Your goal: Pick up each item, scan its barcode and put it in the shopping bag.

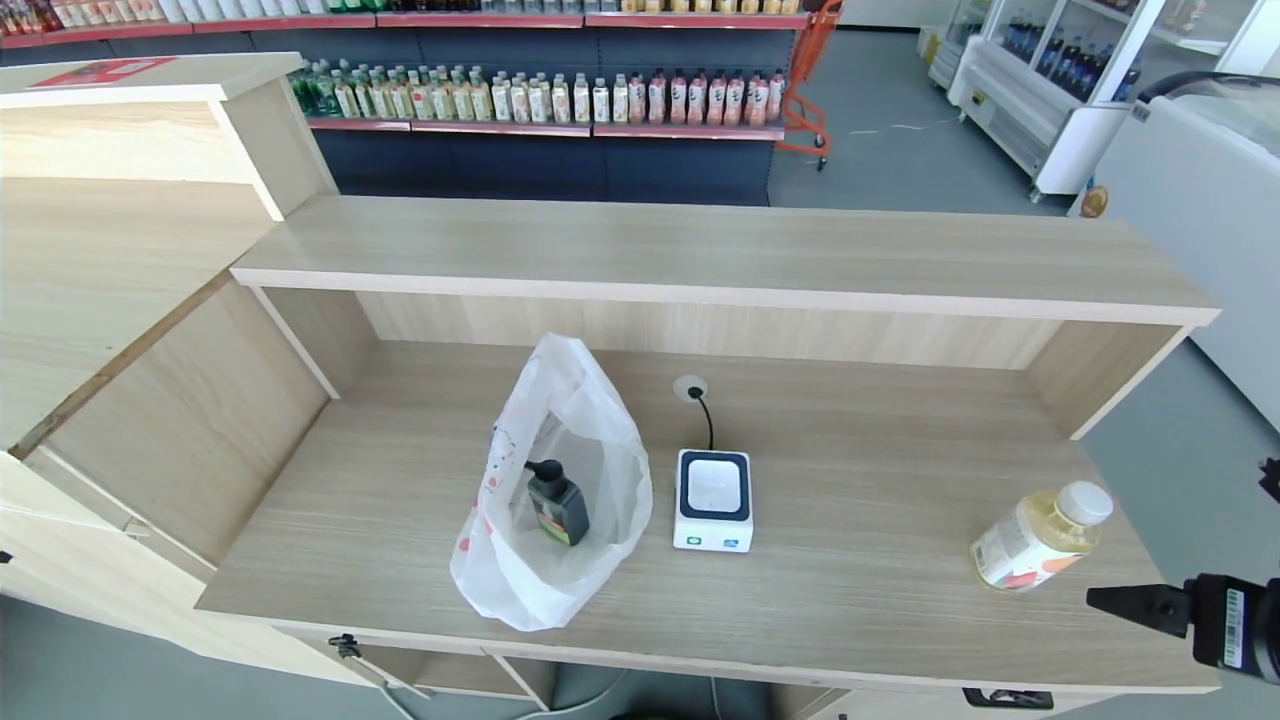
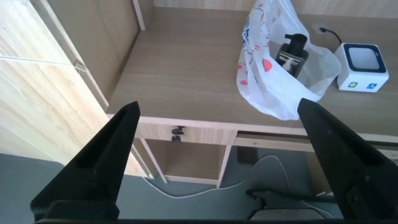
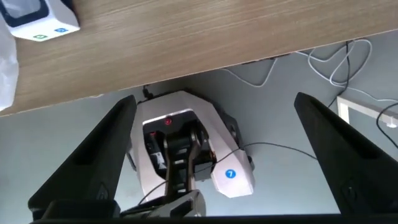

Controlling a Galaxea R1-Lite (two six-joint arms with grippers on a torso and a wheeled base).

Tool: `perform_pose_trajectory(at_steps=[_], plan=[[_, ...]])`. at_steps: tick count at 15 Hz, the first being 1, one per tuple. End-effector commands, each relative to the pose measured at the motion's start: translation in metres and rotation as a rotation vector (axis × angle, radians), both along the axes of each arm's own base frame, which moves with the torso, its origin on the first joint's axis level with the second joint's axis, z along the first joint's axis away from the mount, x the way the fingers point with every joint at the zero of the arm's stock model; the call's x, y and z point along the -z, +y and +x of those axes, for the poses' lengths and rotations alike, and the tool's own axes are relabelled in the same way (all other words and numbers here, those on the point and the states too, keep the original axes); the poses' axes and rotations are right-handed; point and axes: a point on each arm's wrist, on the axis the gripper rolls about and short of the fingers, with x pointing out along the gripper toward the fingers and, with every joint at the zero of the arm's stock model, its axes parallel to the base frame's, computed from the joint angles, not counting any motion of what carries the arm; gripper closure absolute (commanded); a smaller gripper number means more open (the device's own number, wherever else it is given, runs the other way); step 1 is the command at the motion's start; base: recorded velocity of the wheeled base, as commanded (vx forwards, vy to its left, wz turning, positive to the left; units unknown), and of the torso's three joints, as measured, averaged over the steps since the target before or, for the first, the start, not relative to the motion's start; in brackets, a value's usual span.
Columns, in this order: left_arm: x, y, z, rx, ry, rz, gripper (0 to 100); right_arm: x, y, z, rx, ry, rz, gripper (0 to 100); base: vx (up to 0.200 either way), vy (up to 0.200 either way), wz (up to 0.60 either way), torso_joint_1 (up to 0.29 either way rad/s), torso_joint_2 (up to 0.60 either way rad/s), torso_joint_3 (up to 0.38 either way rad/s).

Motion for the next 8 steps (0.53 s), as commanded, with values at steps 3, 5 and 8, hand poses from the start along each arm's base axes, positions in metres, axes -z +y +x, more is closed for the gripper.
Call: perform_pose_trajectory(at_steps=[3, 5, 8], plan=[[0.0, 0.0, 0.0, 0.0, -0.001, 0.0, 0, 0.004, -0.001, -0.005, 0.012, 0.06, -0.015, 0, 0.0, -0.2, 0.0, 0.001, 0.01, 0.001], [0.0, 0.0, 0.0, 0.0, -0.001, 0.0, 0, 0.009, -0.001, -0.006, 0.022, 0.102, -0.051, 0, 0.0, -0.2, 0.0, 0.0, 0.0, 0.002], [0.0, 0.0, 0.0, 0.0, 0.0, -0.009, 0, 0.018, -0.002, -0.001, -0.051, 0.158, -0.13, 0, 0.0, -0.067, 0.0, 0.004, 0.0, 0.001]])
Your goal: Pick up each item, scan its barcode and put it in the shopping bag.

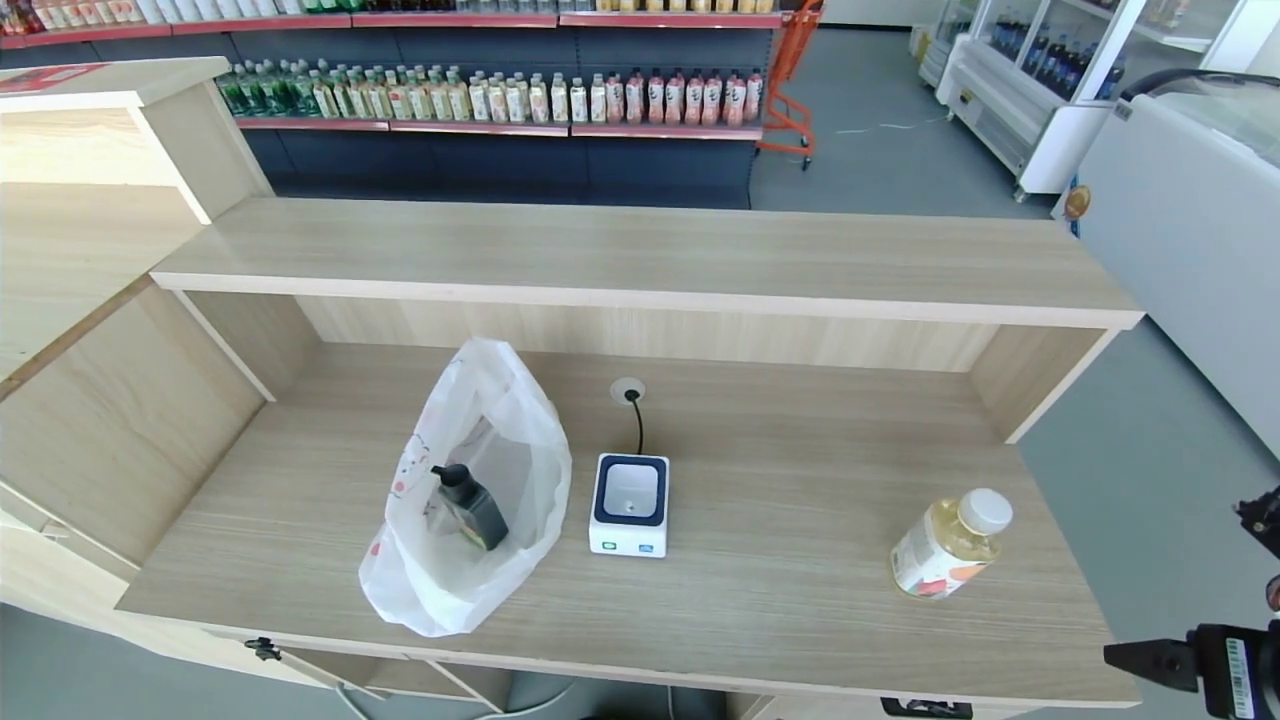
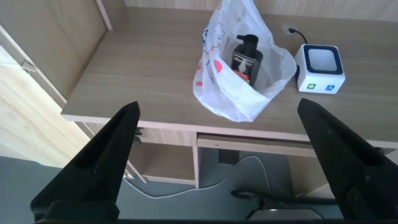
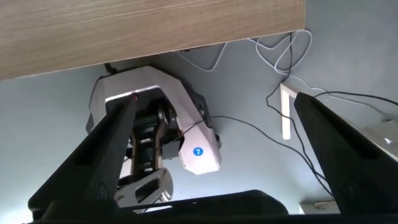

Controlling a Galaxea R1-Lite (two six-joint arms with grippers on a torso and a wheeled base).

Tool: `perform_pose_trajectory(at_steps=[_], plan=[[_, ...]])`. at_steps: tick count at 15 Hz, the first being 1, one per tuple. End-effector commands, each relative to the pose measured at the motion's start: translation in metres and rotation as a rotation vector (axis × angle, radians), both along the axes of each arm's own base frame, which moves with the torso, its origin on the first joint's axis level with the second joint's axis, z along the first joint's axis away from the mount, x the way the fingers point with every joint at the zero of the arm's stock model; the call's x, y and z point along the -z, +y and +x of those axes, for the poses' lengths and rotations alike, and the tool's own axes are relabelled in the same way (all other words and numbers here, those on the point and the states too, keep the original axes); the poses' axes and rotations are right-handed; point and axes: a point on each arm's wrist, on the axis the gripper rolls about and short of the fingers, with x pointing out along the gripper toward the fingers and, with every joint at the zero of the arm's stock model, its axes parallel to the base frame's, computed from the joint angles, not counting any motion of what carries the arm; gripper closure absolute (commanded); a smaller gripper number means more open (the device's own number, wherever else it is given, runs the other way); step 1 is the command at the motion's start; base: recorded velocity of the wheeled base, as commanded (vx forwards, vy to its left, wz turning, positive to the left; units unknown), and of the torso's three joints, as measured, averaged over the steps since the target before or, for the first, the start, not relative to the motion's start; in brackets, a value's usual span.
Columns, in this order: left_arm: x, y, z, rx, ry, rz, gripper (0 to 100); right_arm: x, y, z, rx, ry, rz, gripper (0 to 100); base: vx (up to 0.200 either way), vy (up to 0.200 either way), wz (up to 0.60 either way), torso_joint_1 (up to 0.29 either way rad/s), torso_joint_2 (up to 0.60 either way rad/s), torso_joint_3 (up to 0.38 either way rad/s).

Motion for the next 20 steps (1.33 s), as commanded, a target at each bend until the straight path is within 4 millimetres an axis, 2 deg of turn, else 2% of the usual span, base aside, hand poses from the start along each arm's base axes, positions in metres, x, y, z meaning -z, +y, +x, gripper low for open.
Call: perform_pose_trajectory(at_steps=[1, 7, 12, 15, 20], plan=[[0.0, 0.0, 0.0, 0.0, -0.001, -0.002, 0, 0.007, 0.0, 0.009, -0.038, 0.051, -0.021, 0, 0.0, 0.0, 0.0, 0.0, 0.0, 0.0], [0.0, 0.0, 0.0, 0.0, -0.001, -0.002, 0, 0.031, 0.003, 0.047, -0.278, 0.072, -0.051, 0, 0.0, 0.0, 0.0, 0.0, 0.0, 0.0], [0.0, 0.0, 0.0, 0.0, -0.001, -0.002, 0, 0.081, 0.005, 0.063, -0.309, -0.029, -0.075, 0, 0.0, 0.0, 0.0, 0.0, 0.0, 0.0], [0.0, 0.0, 0.0, 0.0, -0.001, -0.002, 0, 0.089, 0.01, 0.077, -0.276, -0.071, -0.03, 0, 0.0, 0.0, 0.0, 0.0, 0.0, 0.0], [0.0, 0.0, 0.0, 0.0, -0.001, -0.002, 0, 0.101, 0.025, 0.099, -0.33, -0.162, -0.032, 0, 0.0, 0.0, 0.0, 0.0, 0.0, 0.0]])
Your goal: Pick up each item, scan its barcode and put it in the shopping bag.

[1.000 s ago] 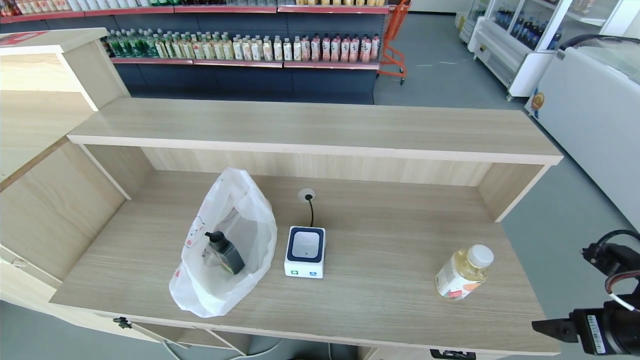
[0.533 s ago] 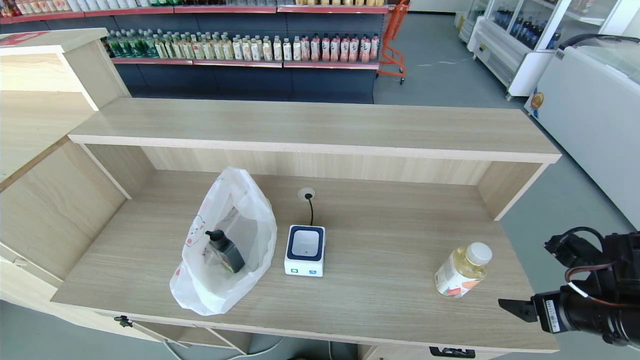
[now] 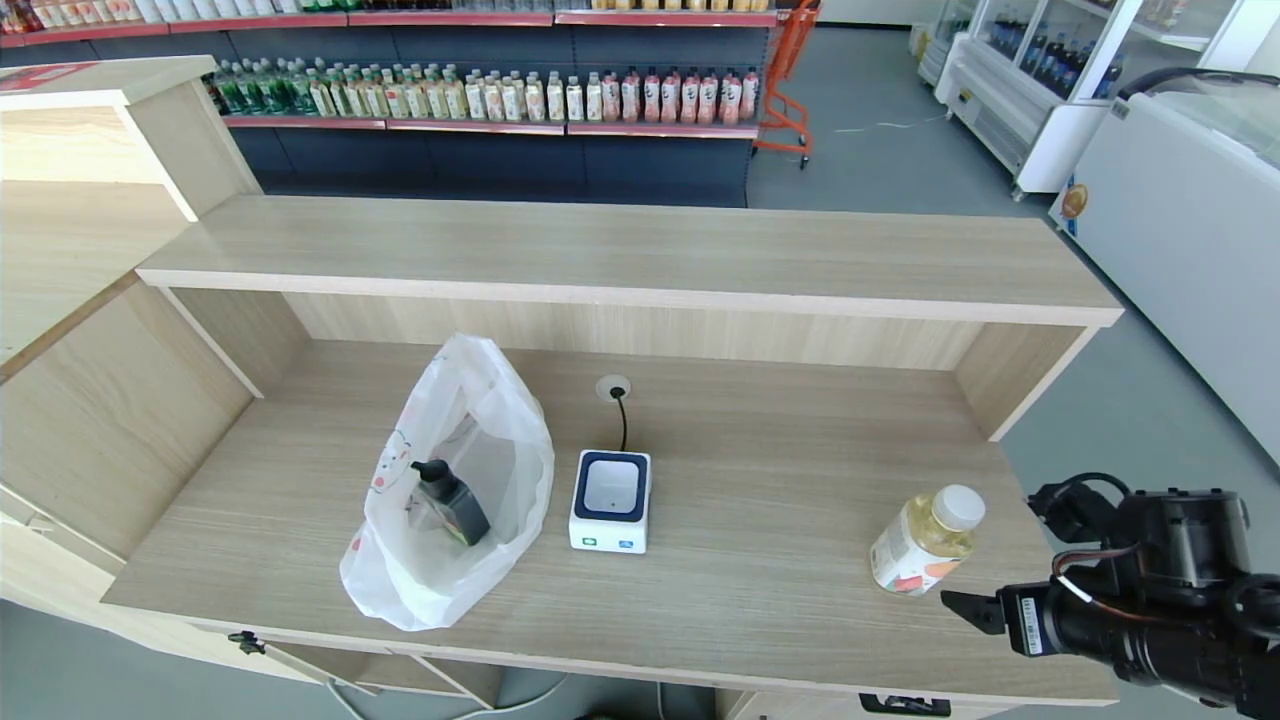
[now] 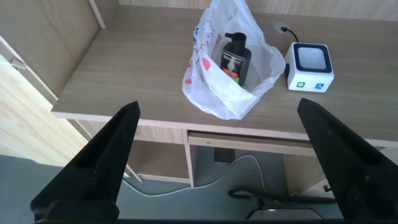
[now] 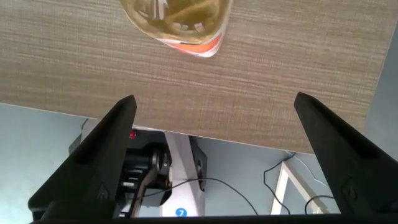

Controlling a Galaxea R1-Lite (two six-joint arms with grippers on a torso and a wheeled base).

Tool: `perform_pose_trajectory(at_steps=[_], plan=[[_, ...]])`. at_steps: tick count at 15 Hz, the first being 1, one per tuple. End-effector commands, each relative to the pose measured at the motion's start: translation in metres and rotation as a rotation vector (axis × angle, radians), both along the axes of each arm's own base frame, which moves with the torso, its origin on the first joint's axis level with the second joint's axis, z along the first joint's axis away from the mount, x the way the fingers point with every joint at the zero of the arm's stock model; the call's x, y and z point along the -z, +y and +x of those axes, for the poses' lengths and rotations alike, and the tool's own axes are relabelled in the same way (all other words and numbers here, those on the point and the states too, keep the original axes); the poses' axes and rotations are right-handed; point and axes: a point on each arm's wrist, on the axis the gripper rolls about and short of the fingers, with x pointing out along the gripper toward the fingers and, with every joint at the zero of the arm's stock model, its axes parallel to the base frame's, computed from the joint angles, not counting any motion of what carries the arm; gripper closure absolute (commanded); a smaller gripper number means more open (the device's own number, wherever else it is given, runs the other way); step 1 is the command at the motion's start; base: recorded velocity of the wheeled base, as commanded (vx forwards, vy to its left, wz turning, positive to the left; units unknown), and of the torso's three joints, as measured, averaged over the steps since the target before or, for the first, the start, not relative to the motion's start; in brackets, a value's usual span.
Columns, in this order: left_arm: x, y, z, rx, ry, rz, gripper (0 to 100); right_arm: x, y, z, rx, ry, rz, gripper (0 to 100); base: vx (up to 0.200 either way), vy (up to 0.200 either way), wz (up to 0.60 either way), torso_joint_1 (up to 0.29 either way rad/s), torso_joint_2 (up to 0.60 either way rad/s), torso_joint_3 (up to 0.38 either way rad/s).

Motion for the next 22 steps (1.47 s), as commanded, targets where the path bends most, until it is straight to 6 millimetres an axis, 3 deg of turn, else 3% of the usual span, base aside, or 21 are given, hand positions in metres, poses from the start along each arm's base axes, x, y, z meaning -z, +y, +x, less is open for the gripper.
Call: perform_pose_trajectory(at_steps=[1, 15, 22], plan=[[0.0, 0.0, 0.0, 0.0, -0.001, 0.0, 0, 0.017, 0.009, 0.009, -0.037, 0.029, -0.005, 0, 0.0, 0.0, 0.0, 0.0, 0.0, 0.0], [0.0, 0.0, 0.0, 0.0, -0.001, 0.0, 0, 0.059, 0.041, 0.052, -0.109, -0.175, -0.028, 0, 0.0, 0.0, 0.0, 0.0, 0.0, 0.0], [0.0, 0.0, 0.0, 0.0, -0.001, 0.0, 0, 0.055, 0.045, 0.068, -0.11, -0.277, -0.01, 0, 0.0, 0.0, 0.0, 0.0, 0.0, 0.0]])
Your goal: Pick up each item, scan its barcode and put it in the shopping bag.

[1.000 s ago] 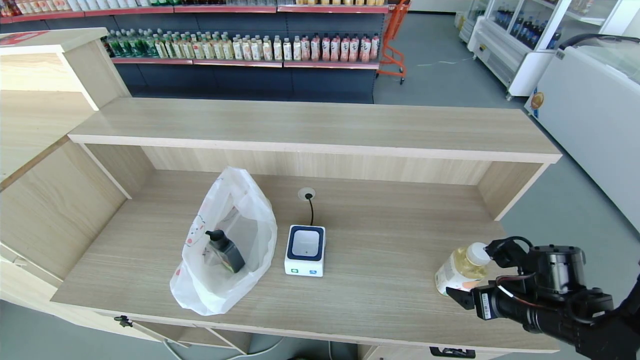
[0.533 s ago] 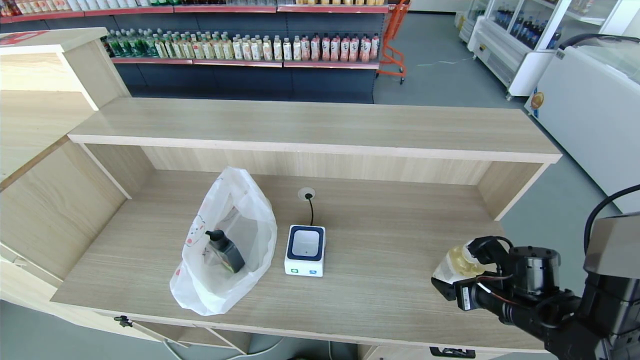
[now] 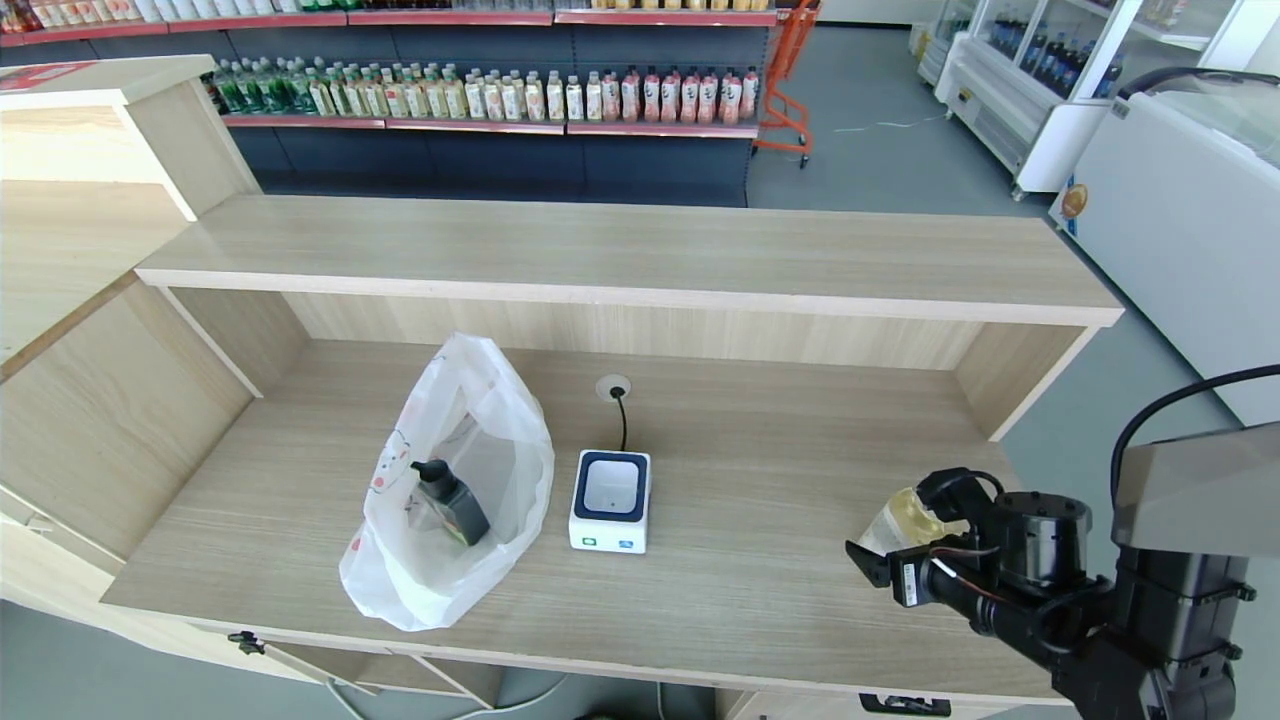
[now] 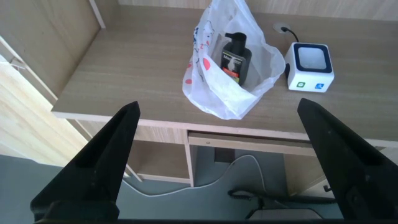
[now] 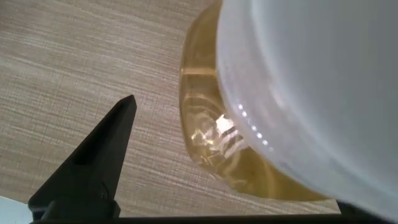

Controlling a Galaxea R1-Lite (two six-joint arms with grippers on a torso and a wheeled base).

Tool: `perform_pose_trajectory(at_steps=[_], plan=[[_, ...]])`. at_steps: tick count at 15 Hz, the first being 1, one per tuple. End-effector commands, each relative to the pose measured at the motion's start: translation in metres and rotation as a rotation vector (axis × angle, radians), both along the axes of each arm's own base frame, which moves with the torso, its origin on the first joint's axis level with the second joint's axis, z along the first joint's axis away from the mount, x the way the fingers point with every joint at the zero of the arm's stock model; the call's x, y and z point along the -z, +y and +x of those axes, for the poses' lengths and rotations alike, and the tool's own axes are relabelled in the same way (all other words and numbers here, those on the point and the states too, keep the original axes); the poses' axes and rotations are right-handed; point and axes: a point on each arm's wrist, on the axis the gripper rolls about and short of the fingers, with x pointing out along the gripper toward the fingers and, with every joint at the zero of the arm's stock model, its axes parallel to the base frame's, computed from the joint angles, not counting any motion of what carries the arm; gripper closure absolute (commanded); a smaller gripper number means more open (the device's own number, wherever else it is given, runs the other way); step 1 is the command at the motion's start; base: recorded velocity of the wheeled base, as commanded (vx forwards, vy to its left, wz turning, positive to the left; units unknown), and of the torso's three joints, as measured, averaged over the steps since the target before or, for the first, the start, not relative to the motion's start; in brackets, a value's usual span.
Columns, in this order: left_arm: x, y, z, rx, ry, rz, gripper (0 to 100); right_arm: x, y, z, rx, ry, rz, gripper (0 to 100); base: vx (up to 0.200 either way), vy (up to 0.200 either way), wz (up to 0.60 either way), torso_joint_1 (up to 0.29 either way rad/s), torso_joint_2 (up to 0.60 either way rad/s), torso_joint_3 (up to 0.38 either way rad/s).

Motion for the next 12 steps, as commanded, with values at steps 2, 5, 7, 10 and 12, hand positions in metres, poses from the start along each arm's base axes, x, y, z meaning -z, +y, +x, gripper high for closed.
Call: perform_pose_trajectory(at_steps=[2, 5, 7, 10, 12], plan=[[0.0, 0.0, 0.0, 0.0, -0.001, 0.0, 0, -0.001, 0.002, 0.008, -0.006, -0.027, 0.005, 0, 0.0, 0.0, 0.0, 0.0, 0.0, 0.0], [0.0, 0.0, 0.0, 0.0, -0.001, 0.0, 0, -0.003, 0.004, 0.017, -0.009, -0.056, 0.008, 100, 0.0, 0.0, 0.0, 0.0, 0.0, 0.0], [0.0, 0.0, 0.0, 0.0, -0.001, 0.0, 0, -0.004, 0.006, 0.025, -0.015, -0.083, -0.002, 100, 0.0, 0.0, 0.0, 0.0, 0.0, 0.0], [0.0, 0.0, 0.0, 0.0, -0.001, 0.0, 0, -0.006, 0.007, 0.029, -0.019, -0.101, -0.007, 100, 0.0, 0.0, 0.0, 0.0, 0.0, 0.0], [0.0, 0.0, 0.0, 0.0, -0.001, 0.0, 0, -0.005, 0.006, 0.029, -0.031, -0.109, -0.044, 100, 0.0, 0.0, 0.0, 0.0, 0.0, 0.0]])
